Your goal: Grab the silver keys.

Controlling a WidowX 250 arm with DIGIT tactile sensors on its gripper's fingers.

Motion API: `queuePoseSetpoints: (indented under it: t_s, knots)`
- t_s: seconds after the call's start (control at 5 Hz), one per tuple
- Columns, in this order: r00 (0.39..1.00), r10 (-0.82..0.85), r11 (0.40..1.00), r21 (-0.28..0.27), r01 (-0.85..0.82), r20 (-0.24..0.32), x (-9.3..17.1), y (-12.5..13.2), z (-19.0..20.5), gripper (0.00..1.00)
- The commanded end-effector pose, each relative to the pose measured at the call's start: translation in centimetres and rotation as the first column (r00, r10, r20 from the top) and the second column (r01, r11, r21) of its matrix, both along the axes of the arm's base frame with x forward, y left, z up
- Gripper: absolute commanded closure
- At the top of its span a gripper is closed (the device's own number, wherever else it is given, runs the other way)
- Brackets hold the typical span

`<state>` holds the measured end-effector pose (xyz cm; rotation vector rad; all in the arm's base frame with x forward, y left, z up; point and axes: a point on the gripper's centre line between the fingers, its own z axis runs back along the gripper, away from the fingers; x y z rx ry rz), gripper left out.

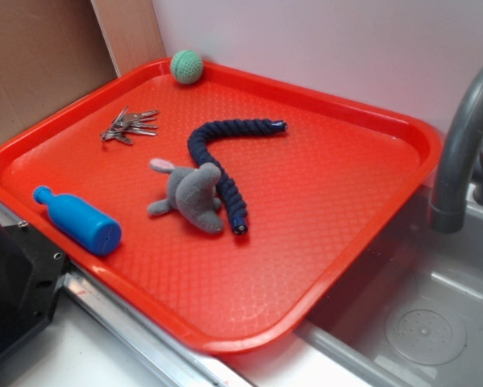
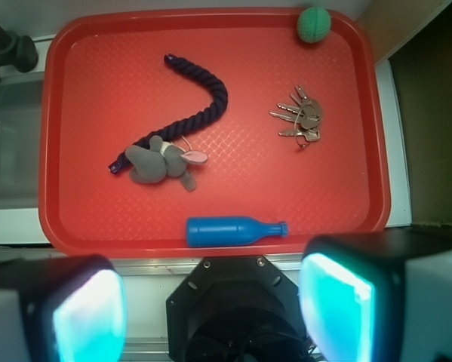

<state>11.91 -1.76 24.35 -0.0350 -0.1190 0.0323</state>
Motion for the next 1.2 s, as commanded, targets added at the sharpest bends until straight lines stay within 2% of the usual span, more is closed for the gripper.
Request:
queuePoseSetpoints:
  t_s: [0.0,0.2,0.4,0.6,0.8,1.0]
  knots:
    - [1.0,0.0,1.0,0.0,0.0,0.0,0.0,0.0,0.0,0.0]
    - [0.988,0.149,0.984,0.093,-0.151,0.03,2.9,4.1,-3.6,0.0]
    - [0.966,0.232,0.95,0.185,-0.251,0.115,4.6,6.6,-5.7,0.0]
    - [0.931,0.23,0.903,0.294,-0.313,0.284,6.4,8.5,-8.3,0.0]
    - [0.897,0.27,0.869,0.312,-0.383,0.349,7.7,9.2,-10.6,0.0]
    - [0.908,0.256,0.914,0.223,-0.34,0.333,7.9,10.7,-14.1,0.0]
